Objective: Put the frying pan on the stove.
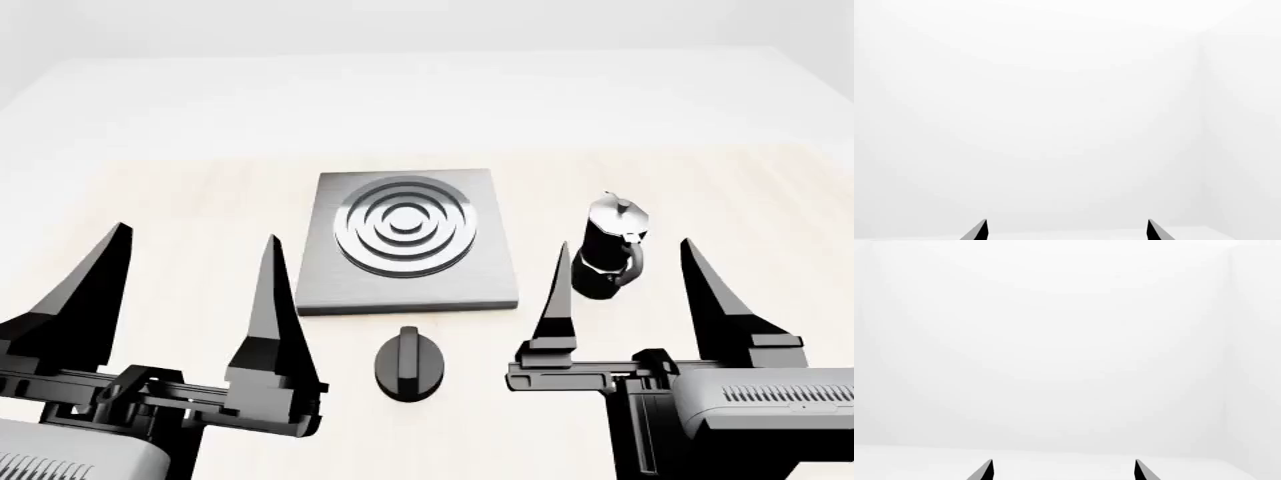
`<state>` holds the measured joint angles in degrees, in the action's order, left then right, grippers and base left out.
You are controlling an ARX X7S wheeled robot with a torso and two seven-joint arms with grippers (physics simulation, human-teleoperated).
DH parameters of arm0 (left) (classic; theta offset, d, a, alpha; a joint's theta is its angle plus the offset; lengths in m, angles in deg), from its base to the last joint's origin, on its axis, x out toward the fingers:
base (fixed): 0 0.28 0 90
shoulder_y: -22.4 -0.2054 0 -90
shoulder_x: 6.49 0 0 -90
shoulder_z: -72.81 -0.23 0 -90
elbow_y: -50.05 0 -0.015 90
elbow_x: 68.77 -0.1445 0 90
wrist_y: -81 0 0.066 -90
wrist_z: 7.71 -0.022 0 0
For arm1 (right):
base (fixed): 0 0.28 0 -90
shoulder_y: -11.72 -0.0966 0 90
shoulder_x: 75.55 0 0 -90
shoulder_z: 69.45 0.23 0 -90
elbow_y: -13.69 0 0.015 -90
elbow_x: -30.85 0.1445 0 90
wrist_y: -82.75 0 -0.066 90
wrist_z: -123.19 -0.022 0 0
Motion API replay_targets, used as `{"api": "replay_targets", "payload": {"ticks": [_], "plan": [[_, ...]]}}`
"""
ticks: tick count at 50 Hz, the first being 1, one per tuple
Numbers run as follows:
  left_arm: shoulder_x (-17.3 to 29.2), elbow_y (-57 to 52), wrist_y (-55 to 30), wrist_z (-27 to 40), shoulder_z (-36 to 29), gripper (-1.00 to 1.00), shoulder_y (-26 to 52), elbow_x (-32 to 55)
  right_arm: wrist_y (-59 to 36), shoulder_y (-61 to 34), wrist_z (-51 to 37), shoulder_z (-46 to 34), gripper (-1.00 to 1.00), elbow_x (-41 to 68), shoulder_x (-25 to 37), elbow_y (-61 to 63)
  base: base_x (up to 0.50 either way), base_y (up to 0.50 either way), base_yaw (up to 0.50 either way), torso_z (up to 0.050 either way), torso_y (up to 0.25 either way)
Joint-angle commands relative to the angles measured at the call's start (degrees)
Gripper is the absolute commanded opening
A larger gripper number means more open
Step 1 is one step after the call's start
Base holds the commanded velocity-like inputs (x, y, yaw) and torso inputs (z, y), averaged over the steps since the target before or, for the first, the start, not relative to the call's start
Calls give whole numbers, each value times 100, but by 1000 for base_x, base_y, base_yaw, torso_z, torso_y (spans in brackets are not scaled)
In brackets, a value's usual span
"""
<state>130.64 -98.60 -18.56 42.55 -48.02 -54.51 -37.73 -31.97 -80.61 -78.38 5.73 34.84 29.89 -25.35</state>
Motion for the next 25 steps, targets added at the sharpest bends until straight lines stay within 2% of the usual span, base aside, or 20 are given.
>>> {"api": "replay_targets", "payload": {"ticks": [1,25], "plan": [[47,27,88,28,-84,100,32,3,214,60,-42,36,100,86,32,-33,-16,1,-500,0,0],[142,96,289,88,-156,100,33,-17,311,79,-116,85,100,293,93,-109,-16,2,-500,0,0]]}}
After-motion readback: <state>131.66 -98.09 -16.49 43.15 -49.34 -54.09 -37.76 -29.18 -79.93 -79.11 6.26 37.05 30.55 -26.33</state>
